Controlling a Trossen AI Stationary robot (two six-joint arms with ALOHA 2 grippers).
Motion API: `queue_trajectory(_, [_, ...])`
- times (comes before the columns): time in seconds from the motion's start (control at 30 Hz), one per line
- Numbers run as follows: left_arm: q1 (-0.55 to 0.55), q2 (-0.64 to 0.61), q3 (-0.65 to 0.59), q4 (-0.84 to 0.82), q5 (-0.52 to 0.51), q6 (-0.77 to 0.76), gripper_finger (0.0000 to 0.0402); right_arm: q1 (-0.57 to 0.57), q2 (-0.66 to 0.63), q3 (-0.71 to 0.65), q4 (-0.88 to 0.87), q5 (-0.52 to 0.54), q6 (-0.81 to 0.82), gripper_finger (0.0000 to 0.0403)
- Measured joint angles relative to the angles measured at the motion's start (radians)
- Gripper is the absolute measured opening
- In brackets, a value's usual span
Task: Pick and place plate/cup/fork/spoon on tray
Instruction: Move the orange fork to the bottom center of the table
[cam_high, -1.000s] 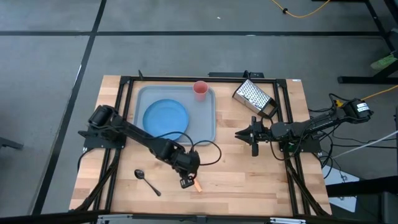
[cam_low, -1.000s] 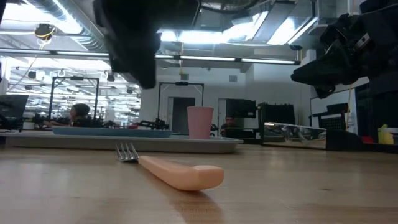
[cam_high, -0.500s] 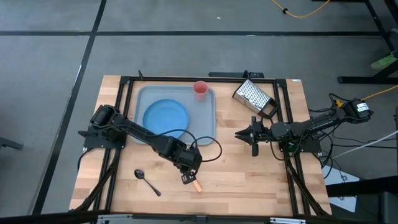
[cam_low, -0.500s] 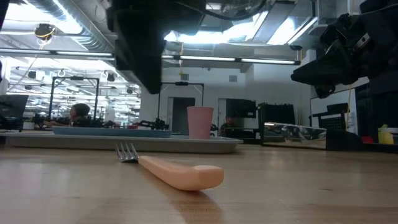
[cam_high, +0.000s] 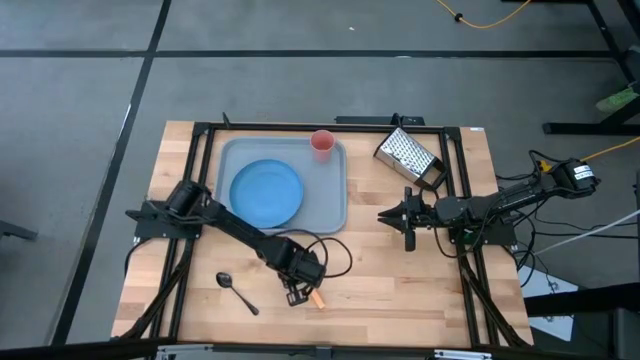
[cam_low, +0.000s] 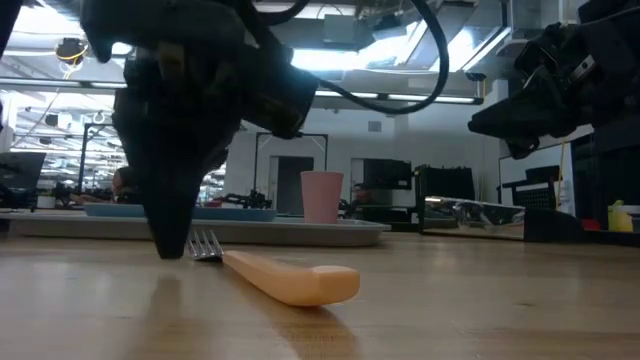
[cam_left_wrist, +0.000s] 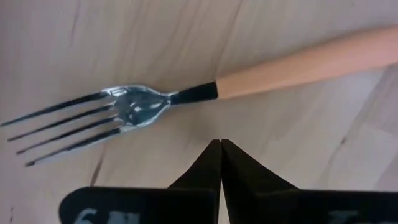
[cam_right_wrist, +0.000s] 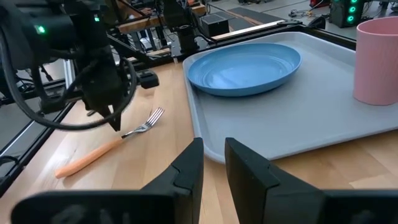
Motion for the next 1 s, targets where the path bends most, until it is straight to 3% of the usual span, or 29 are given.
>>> queue_trajectory(0.2, [0.023,0.003,0.0,0.029,-0.073,0.011,0.0,0.0,0.0,0.0,-0.001,0.0,0.0,0.0071])
queue_trajectory(0.53, [0.098,0.003,0.0,0.093,-0.099,0.117,0.0,0.0,0.0,0.0,-0.006,0.0,0.0,0.0071])
queue_trajectory(0.67, [0.116,0.003,0.0,0.15,-0.072,0.131,0.0,0.0,0.0,0.0,-0.009,0.0,0.0,0.0071])
queue_trajectory(1.0, [0.078,-0.046,0.001,0.094,-0.05,0.097,0.0,0.0,0.0,0.0,-0.065,0.0,0.026,0.0071])
